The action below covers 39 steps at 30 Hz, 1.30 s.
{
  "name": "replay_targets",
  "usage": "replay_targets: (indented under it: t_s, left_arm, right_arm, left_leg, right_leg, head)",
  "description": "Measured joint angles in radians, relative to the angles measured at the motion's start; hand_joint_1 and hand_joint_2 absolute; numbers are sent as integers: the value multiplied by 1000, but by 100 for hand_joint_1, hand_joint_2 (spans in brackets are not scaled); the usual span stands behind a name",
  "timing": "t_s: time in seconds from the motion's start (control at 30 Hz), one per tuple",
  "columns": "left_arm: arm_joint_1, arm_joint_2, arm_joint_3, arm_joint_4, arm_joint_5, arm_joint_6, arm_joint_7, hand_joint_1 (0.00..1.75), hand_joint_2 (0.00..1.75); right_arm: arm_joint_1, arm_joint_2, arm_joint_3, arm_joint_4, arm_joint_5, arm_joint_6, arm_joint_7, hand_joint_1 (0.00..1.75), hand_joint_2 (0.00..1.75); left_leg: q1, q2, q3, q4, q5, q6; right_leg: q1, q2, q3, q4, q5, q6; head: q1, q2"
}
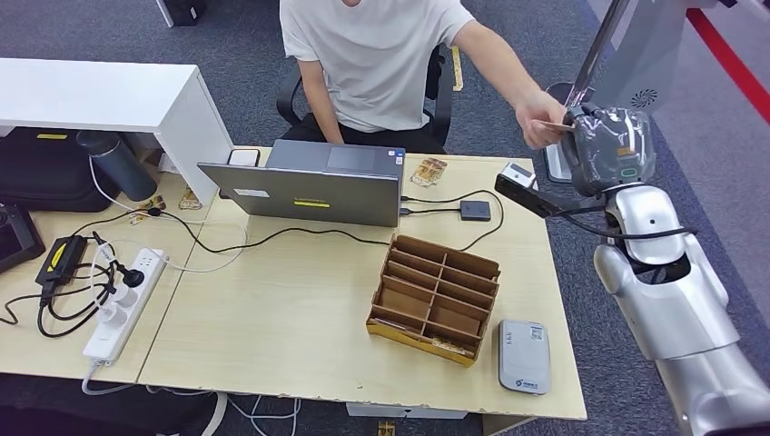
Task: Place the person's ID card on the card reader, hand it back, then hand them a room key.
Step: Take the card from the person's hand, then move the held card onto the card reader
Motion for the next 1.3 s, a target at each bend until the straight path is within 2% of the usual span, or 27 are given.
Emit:
replay_targets:
  t_s: [0.4, 0.63, 0.97, 1.3]
  left_arm:
    - [2, 3, 0, 0, 10, 7, -30, 0, 175]
    - [16, 1, 5, 0, 32, 16, -19, 0, 175]
    - [34, 4, 24, 0, 52, 11, -21, 0, 175]
    - [35, 8, 28, 0, 58, 11, -21, 0, 175]
  right_arm:
    - [26, -3, -2, -6, -23, -31, -5, 175, 175]
    - [236, -61, -68, -137, -66, -124, -27, 175, 175]
    - [508, -150, -222, -337, -103, -189, -79, 175, 175]
    - [612, -170, -291, -424, -111, -197, -96, 175, 175]
  left_leg:
    - [0, 0, 0, 0, 0, 0]
    - [0, -1, -1, 0, -1, 1]
    - [0, 0, -1, 0, -2, 1]
    - [0, 0, 0, 0, -2, 1]
  right_leg:
    - [0, 0, 0, 0, 0, 0]
    - [0, 0, -1, -1, -1, 1]
    - [0, -1, -1, -1, -1, 1]
    - [0, 0, -1, -1, -1, 1]
  head:
    - [0, 0]
    - [0, 0]
    - [0, 0]
    - [0, 0]
